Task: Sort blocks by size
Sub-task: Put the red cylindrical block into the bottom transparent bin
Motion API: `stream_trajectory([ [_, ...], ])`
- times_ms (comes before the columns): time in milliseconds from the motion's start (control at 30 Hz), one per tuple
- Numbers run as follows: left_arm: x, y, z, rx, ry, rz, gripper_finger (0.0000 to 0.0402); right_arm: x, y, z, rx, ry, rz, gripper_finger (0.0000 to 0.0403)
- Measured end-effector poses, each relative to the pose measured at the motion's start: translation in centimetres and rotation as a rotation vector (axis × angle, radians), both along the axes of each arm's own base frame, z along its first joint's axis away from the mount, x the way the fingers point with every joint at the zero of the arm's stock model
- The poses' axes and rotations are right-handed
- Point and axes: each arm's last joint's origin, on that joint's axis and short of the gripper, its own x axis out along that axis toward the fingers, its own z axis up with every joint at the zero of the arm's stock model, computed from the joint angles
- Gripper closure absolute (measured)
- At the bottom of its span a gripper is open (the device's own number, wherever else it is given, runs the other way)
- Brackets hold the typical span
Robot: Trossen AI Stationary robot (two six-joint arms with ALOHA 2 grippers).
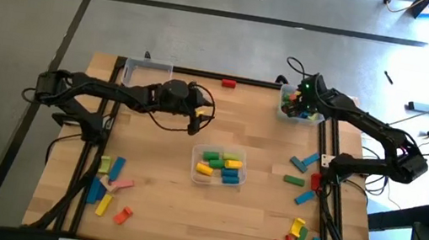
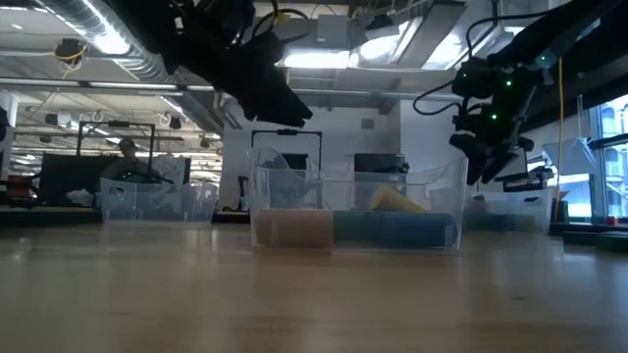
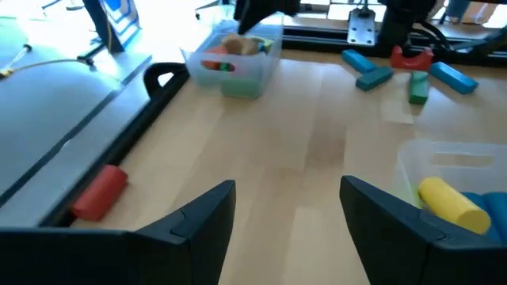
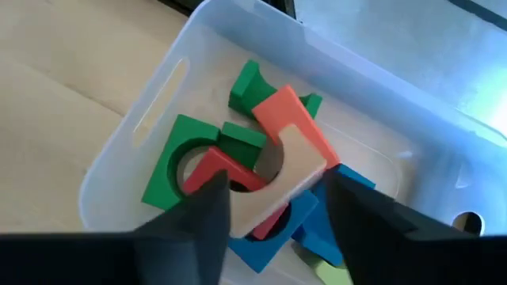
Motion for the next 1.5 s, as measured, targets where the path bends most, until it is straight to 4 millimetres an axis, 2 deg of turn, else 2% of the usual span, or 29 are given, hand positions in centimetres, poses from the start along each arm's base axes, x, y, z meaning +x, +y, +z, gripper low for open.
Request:
stream_trajectory([
  [133, 0.6, 1.3, 1.7, 0.052, 0.043, 0.034, 0.0178, 0.4, 0.4, 0.4, -0.012, -0.036, 0.032, 0.0156],
  [233, 1.2, 2.9, 2.1, 0.075, 0.108, 0.057, 0.0178, 1.1, 1.1, 1.3, -0.064, -0.085, 0.082, 0.0138],
  [467, 3.2, 7.4, 0.9, 0.116, 0.287, 0.079, 0.0178, 2.2, 4.2, 4.0, -0.173, -0.192, 0.22, 0.0131],
  [667, 5.5, 10.8, -0.7, 0.174, 0.437, 0.032, 0.0178, 3.3, 7.1, 5.1, -0.199, -0.247, 0.36, 0.0132],
  [900, 7.7, 14.2, -1.8, 0.195, 0.528, 0.009, 0.0178, 4.7, 9.5, 5.5, -0.223, -0.286, 0.462, 0.0133],
  [1133, 8.8, 16.9, -3.7, 0.225, 0.559, 0.007, 0.0178, 5.3, 10.6, 5.6, -0.295, -0.256, 0.451, 0.0133],
  [1400, 9.1, 18.3, -6.4, 0.232, 0.578, 0.01, 0.0178, 5.1, 10.8, 3.2, -0.3, -0.222, 0.451, 0.0133],
  [1500, 9.2, 18.7, -7.2, 0.243, 0.588, -0.002, 0.0178, 5.0, 10.7, 3.1, -0.332, -0.205, 0.42, 0.0132],
])
